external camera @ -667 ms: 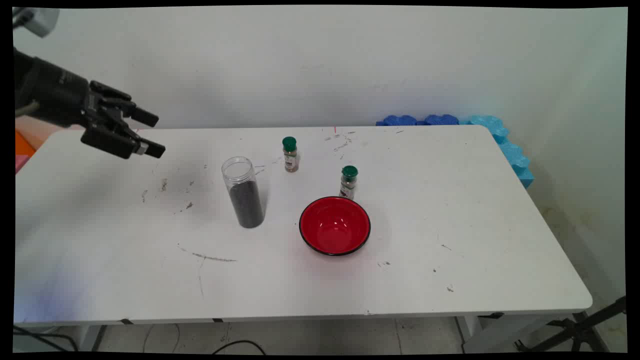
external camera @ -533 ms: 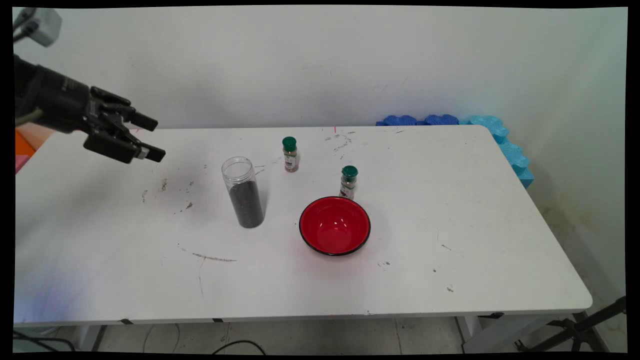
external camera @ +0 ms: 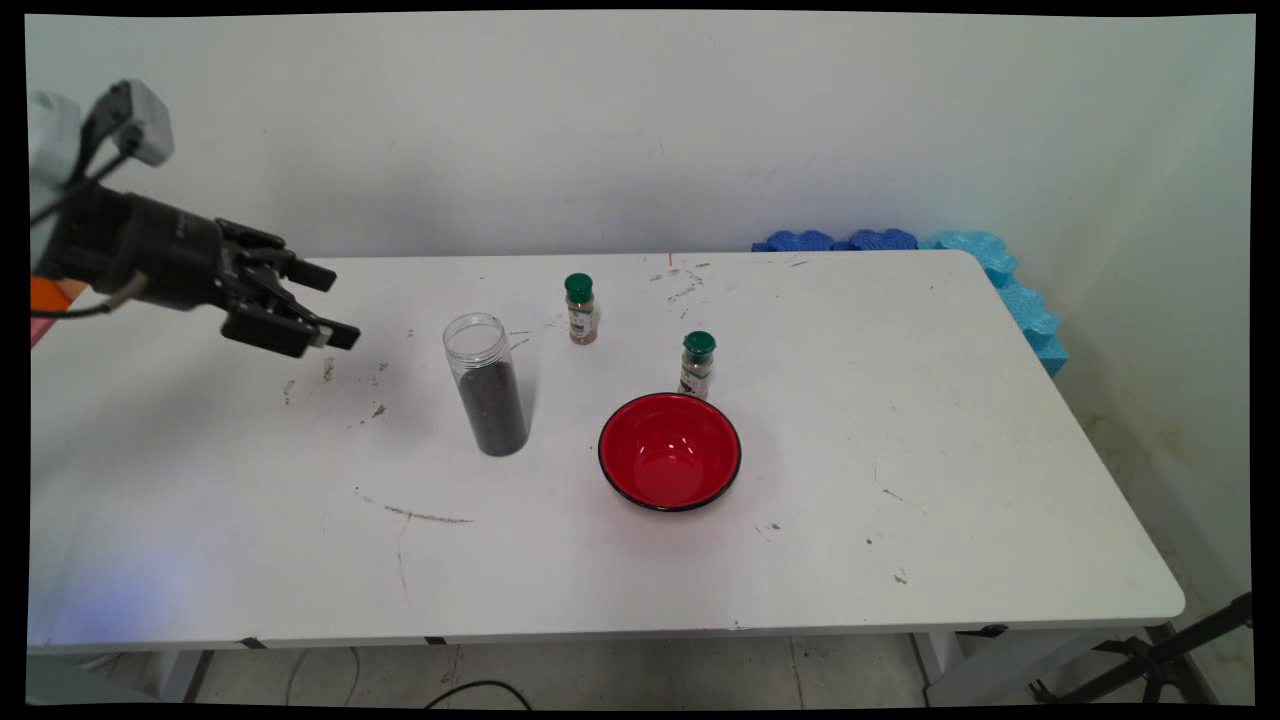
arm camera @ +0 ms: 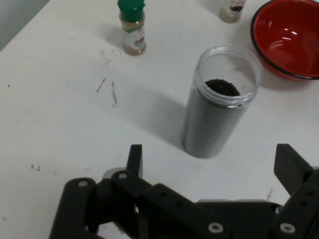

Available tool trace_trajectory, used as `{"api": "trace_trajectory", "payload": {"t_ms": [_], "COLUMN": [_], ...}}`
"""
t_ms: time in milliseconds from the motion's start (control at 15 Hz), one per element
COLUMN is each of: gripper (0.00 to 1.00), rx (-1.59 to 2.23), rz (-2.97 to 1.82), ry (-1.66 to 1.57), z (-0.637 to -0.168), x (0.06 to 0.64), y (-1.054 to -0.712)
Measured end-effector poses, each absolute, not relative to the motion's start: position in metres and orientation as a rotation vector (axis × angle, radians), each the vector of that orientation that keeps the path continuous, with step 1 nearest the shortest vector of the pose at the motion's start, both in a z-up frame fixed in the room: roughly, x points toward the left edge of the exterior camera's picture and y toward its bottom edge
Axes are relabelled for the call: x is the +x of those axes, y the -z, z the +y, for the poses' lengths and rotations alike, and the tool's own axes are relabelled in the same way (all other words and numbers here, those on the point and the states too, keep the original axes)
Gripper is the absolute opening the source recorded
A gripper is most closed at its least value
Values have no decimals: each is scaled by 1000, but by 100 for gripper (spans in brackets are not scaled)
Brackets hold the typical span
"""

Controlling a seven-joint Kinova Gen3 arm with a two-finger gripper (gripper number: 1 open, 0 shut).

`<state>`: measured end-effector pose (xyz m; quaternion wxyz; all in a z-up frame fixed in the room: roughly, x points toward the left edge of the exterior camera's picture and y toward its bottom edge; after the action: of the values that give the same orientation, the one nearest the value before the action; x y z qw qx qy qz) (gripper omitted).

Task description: Pick up the black seasoning powder from the table

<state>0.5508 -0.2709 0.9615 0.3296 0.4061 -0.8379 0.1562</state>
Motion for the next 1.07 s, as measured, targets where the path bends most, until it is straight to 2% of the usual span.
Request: {"api": "trace_trajectory", "payload": {"t_ms": [600, 1067], "gripper": [100, 100], "rx": [1044, 987], "rz": [-2146, -2138], "ry": [-424, -403], "z": [-282, -296], "x": [542, 528], "y": [-905, -875]}}
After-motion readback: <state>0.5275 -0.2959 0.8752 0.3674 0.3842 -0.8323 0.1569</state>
